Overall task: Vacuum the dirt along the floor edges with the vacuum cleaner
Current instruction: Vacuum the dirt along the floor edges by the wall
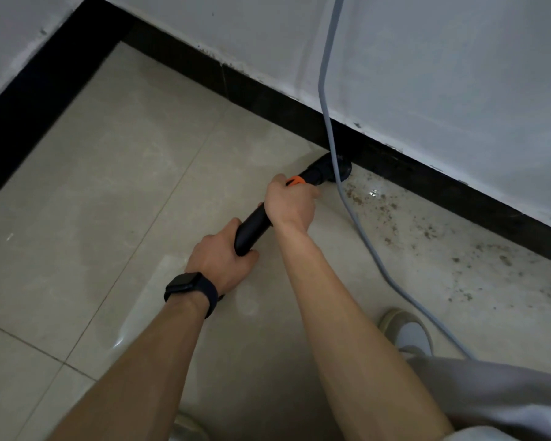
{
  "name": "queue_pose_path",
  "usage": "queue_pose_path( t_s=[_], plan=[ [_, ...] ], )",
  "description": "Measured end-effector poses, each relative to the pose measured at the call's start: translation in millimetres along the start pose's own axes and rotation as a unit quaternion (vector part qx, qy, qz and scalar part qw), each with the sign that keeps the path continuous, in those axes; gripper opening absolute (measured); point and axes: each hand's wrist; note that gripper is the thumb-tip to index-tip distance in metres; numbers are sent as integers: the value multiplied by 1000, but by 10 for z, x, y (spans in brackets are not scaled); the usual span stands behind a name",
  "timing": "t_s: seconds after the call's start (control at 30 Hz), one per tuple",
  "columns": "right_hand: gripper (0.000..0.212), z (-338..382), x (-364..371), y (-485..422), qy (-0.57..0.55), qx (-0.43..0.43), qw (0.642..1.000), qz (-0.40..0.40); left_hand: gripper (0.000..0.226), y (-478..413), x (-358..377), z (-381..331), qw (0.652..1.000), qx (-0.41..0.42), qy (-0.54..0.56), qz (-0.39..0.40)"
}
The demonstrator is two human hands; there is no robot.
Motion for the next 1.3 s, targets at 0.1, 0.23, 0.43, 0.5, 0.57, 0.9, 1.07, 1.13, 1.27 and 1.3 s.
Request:
queue_pose_path(
  t_s=[0.1,0.23,0.43,0.5,0.57,0.9,1.07,1.13,1.27,1.3],
  plan=[
    [55,-45,11,87,0,6,1000,4,20,56,4,30,1000,-12,-1,2],
    [53,-99,68,190,-14,16,1000,9,20,111,-68,133,1000,-7,-10,3],
    [56,-216,95,305,-12,30,999,14,18,205,-105,236,1000,-3,-29,10],
    [59,-257,78,325,-15,35,999,11,19,239,-96,242,999,-2,-39,16],
    [59,-299,50,329,-18,39,999,10,19,279,-77,242,999,3,-43,20],
    [52,-448,-125,442,-48,76,996,-11,23,407,4,255,996,33,-75,34],
    [47,-536,-176,564,-94,102,990,-24,27,462,1,288,992,61,-109,35],
    [49,-592,-175,623,-123,114,985,-32,27,488,-12,325,989,73,-123,41],
    [43,-700,-68,801,-178,136,974,-30,28,541,-98,480,984,75,-155,36],
    [42,-714,-21,847,-190,140,971,-27,28,560,-125,531,984,71,-159,32]
  ],
)
Point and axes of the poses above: each hand's wrist, its own y-axis away from the middle knuckle, its own x-axis out of the palm, z = x × y, and after that the axes turned 8 degrees about -x, right-handed
